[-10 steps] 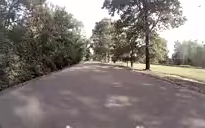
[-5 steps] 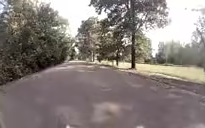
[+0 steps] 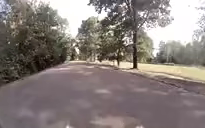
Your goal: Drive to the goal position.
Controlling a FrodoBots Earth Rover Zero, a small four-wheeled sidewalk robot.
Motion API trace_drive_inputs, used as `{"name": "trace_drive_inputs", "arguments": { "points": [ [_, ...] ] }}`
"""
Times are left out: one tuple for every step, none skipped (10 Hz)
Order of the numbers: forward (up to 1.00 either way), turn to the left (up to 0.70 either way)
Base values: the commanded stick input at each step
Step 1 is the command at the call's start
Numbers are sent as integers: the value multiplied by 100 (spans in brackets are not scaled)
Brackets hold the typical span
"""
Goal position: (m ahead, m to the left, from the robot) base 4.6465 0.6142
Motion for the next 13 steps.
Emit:
{"name": "trace_drive_inputs", "arguments": {
  "points": [
    [70,0],
    [70,0],
    [70,0],
    [70,0],
    [70,0],
    [70,0],
    [70,0],
    [70,0],
    [70,0],
    [70,0],
    [70,0],
    [70,0],
    [70,0]
  ]
}}
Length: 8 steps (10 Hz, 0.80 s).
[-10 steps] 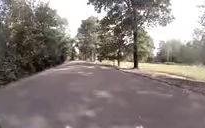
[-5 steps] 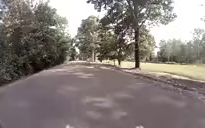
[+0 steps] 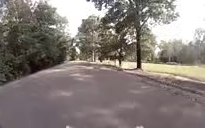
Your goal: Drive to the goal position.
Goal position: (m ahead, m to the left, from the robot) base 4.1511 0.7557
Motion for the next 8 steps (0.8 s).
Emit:
{"name": "trace_drive_inputs", "arguments": {
  "points": [
    [70,0],
    [70,0],
    [70,0],
    [70,0],
    [70,0],
    [70,0],
    [70,0],
    [70,0]
  ]
}}
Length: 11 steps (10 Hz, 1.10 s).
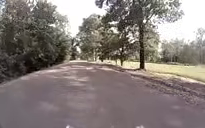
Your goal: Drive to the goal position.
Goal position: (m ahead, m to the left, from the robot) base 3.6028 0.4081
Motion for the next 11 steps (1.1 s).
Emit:
{"name": "trace_drive_inputs", "arguments": {
  "points": [
    [70,0],
    [70,0],
    [70,2],
    [70,9],
    [70,25],
    [70,35],
    [70,35],
    [70,35],
    [70,5],
    [70,0],
    [70,0]
  ]
}}
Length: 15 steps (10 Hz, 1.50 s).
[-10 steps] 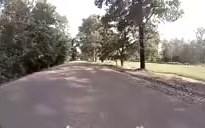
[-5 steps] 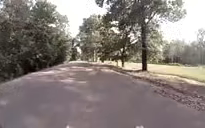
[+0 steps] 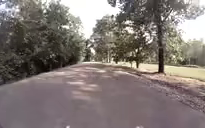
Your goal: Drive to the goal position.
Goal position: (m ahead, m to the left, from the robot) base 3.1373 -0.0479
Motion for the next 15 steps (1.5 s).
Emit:
{"name": "trace_drive_inputs", "arguments": {
  "points": [
    [70,0],
    [70,0],
    [70,29],
    [70,35],
    [70,35],
    [70,35],
    [70,24],
    [70,0],
    [70,0],
    [70,0],
    [70,0],
    [70,0],
    [70,0],
    [70,0],
    [70,0]
  ]
}}
